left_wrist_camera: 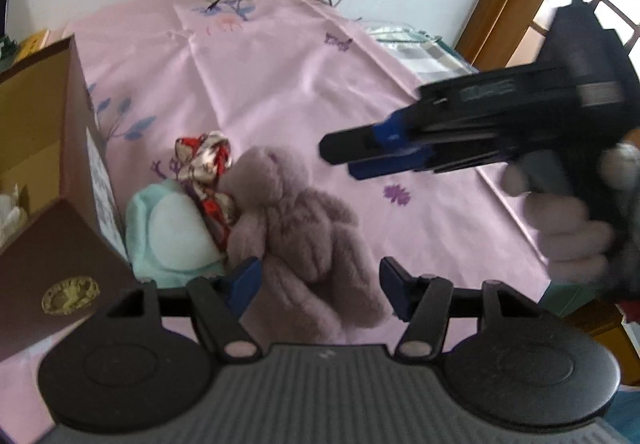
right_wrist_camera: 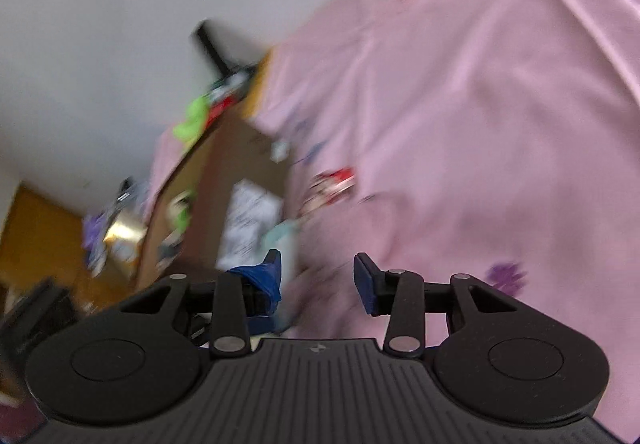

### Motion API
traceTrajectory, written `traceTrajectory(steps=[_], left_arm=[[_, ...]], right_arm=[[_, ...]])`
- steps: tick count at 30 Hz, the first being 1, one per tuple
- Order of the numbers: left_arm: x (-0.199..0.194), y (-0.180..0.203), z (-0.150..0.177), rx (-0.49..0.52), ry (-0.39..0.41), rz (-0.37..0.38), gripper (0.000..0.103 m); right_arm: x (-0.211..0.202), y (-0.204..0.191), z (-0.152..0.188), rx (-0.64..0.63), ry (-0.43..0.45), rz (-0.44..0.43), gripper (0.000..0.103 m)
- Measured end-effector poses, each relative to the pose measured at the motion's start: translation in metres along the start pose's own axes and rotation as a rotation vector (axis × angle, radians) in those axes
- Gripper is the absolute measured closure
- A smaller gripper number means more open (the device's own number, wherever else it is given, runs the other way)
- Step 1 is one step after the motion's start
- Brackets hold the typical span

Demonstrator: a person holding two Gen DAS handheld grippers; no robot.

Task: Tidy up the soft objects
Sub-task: 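Lift the pink teddy bear with the right gripper toward the box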

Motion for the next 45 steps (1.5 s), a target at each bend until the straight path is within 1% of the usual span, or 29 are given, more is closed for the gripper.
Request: traceTrajectory(steps=[2, 5, 7, 9, 11, 14, 16, 18, 20, 23, 25, 28, 31, 36, 40, 43, 45], left_arm=[[0.001, 0.002, -0.004, 0.007, 0.008, 0.004, 0.041], [0.011, -0.005, -0.006, 0.007, -0.001, -0.005, 0.041], [0.021, -0.016, -0.005, -0.027, -0.026, -0.023, 0.041], [0.028, -0.023, -0.003, -0.066, -0.037, -0.001, 0.04], [0.03, -0.025, -0.002, -0.075, -0.031, 0.0, 0.04], [0.028, -0.027, -0.002, -0.082, -0.026, 0.011, 0.04], [0.026, -0.026, -0.003, -0.093, -0.023, 0.018, 0.04], [0.022, -0.019, -0.005, -0.077, -0.014, 0.033, 0.04], [0.021, -0.01, -0.003, -0.043, -0.027, 0.025, 0.04], [0.021, 0.0, 0.002, -0.022, -0.046, 0.039, 0.04], [0.02, 0.007, 0.003, -0.014, -0.046, 0.05, 0.04], [0.013, 0.017, -0.001, 0.011, -0.025, 0.055, 0.04], [0.001, 0.023, -0.009, 0.029, 0.014, 0.058, 0.04], [-0.026, 0.022, -0.025, 0.036, 0.097, 0.053, 0.04], [-0.058, 0.011, -0.037, 0.04, 0.163, 0.059, 0.04], [-0.083, -0.003, -0.046, 0.014, 0.206, 0.098, 0.04], [-0.098, -0.018, -0.051, 0.002, 0.244, 0.084, 0.04]], right_arm=[[0.01, 0.004, -0.002, -0.004, -0.016, 0.023, 0.078], [0.028, 0.004, 0.004, -0.047, -0.065, 0.042, 0.078], [0.036, 0.004, 0.01, -0.059, -0.083, 0.056, 0.078], [0.041, 0.003, 0.017, -0.048, -0.104, 0.027, 0.077], [0.044, -0.001, 0.023, -0.019, -0.138, -0.004, 0.077], [0.041, -0.005, 0.025, -0.046, -0.114, 0.001, 0.078], [0.037, -0.005, 0.025, -0.034, -0.11, -0.006, 0.082], [0.027, -0.008, 0.025, -0.033, -0.103, -0.042, 0.083], [0.019, -0.016, 0.029, -0.054, -0.101, -0.077, 0.083], [0.006, -0.024, 0.037, -0.125, -0.094, -0.056, 0.083], [-0.002, -0.024, 0.041, -0.148, -0.087, -0.042, 0.084], [-0.015, -0.027, 0.042, -0.146, -0.059, -0.041, 0.083], [-0.028, -0.032, 0.04, -0.138, -0.021, -0.054, 0.083], [-0.047, -0.058, 0.031, -0.164, 0.057, -0.094, 0.083], [-0.058, -0.097, 0.017, -0.202, 0.134, -0.152, 0.084], [-0.059, -0.135, 0.006, -0.227, 0.182, -0.218, 0.085], [-0.053, -0.159, 0.0, -0.269, 0.211, -0.227, 0.085]])
Point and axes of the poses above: each gripper's, at about its wrist camera, not at the fingertips, and x roughly the way its jaws point, y to its right, z to its underside, the point moved 9 cm from there along x, roughly the way its jaws point, and after that the axes turned 15 degrees about z, right-handed, at the moved point
